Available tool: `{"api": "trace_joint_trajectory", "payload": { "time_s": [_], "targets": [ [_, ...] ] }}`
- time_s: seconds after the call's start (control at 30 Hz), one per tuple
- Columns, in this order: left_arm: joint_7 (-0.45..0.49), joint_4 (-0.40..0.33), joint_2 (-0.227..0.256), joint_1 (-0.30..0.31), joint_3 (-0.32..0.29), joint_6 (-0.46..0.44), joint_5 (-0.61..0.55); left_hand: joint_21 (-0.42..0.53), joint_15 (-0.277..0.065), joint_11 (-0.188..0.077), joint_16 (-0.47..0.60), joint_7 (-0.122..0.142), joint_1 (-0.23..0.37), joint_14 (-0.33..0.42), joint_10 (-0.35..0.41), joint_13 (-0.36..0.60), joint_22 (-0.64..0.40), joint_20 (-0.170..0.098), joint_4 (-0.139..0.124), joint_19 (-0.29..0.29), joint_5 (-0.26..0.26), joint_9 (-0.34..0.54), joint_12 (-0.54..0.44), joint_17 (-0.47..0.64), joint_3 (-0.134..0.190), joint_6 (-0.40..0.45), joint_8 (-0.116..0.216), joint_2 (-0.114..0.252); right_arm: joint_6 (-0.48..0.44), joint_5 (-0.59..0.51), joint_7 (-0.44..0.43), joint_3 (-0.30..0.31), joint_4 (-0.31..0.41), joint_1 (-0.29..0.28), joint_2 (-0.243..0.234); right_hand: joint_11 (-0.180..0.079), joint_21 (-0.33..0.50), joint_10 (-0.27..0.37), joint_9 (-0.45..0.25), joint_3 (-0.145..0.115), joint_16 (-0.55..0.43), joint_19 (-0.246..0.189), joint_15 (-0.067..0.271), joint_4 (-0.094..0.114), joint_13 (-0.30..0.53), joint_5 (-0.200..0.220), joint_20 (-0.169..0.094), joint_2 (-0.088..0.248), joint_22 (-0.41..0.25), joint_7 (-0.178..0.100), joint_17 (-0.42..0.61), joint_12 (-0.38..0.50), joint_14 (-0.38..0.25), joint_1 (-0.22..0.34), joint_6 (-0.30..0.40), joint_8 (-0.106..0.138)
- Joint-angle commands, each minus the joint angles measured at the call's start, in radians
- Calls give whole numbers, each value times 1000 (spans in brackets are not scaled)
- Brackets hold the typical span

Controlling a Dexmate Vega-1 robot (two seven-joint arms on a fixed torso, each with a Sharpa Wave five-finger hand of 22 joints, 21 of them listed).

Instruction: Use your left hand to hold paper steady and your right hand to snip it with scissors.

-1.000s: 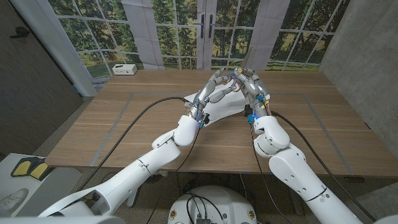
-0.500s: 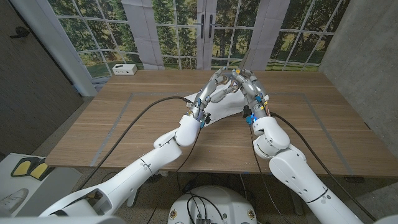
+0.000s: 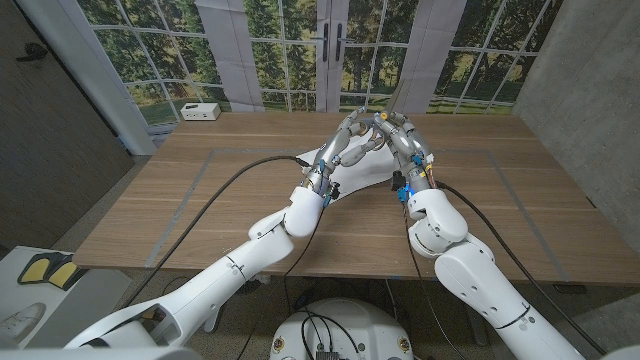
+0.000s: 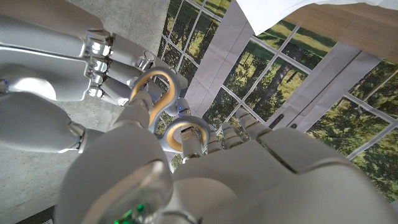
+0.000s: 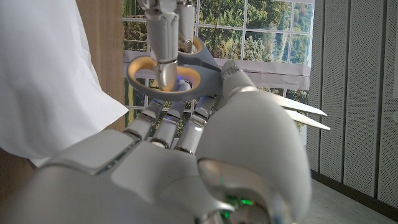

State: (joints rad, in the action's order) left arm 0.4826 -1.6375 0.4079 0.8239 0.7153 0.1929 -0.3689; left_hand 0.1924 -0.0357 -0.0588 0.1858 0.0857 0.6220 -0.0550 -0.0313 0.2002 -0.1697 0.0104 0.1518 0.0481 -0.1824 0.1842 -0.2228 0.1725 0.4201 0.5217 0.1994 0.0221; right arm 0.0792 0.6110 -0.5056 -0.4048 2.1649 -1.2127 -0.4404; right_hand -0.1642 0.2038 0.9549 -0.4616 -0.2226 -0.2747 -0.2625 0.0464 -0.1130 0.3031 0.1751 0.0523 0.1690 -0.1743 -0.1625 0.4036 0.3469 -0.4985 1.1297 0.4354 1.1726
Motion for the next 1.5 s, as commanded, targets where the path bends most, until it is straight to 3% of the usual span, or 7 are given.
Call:
{"api": "trace_joint_trajectory", "payload": {
  "time_s": [0.03,0.33,0.67,0.77,0.93,1.2,1.5],
  "targets": [
    [43,2,-8,3,9,-13,-41,5,-39,-5,1,12,11,5,6,1,-6,1,0,9,-2,5,-7,1,-1,-11,-6,6,6,11,8,6,11,-10,-9,12,-1,63,1,-26,-7,-5,183,14,4,5,1,18,-3,10,-1,29,-10,7,4,8],
    [73,3,-16,10,9,-12,-47,6,-40,-7,5,16,26,19,17,2,-6,2,1,15,-3,8,-11,1,3,-11,-5,21,10,19,15,7,17,-17,-15,12,-2,65,6,-27,-7,-5,184,14,3,4,1,17,-3,9,-1,30,-12,8,4,11],
    [134,36,-35,11,9,36,-53,12,-53,-23,8,10,118,75,84,5,-7,16,11,47,1,22,-30,0,40,139,43,119,5,16,10,7,24,-21,-20,13,-2,67,12,-27,-6,-6,184,14,3,4,0,17,-3,9,-2,32,-14,8,3,16],
    [157,48,-44,12,8,48,-58,14,-60,-44,8,5,148,95,112,7,-7,16,11,60,3,34,-37,-1,52,190,60,146,4,15,9,9,26,-22,-22,13,-2,66,13,-27,-6,-6,183,14,4,4,0,17,-3,10,-2,32,-14,8,4,17],
    [167,50,-50,15,6,49,-55,15,-66,-48,9,9,174,113,127,9,-8,11,7,69,3,50,-40,0,68,225,77,169,3,12,7,11,30,-23,-25,12,-2,68,16,-27,-5,-6,183,14,4,5,1,17,-3,9,-2,33,-14,8,3,18],
    [160,57,-58,14,4,62,-35,15,-71,-49,10,-7,180,117,132,13,-9,7,-19,73,2,79,-39,5,75,238,94,184,-4,7,-2,11,35,-26,-27,11,-2,69,19,-27,-4,-7,182,14,5,5,1,16,-3,9,-3,35,-13,7,3,21],
    [140,58,-63,18,-1,63,-7,14,-65,-26,13,-17,165,105,132,26,-11,13,-105,72,-14,157,-39,23,121,194,121,194,-11,2,-21,18,30,-26,-22,11,-2,67,25,-27,-3,-6,180,15,10,5,3,17,-3,10,-3,38,-12,6,2,25]
  ]
}}
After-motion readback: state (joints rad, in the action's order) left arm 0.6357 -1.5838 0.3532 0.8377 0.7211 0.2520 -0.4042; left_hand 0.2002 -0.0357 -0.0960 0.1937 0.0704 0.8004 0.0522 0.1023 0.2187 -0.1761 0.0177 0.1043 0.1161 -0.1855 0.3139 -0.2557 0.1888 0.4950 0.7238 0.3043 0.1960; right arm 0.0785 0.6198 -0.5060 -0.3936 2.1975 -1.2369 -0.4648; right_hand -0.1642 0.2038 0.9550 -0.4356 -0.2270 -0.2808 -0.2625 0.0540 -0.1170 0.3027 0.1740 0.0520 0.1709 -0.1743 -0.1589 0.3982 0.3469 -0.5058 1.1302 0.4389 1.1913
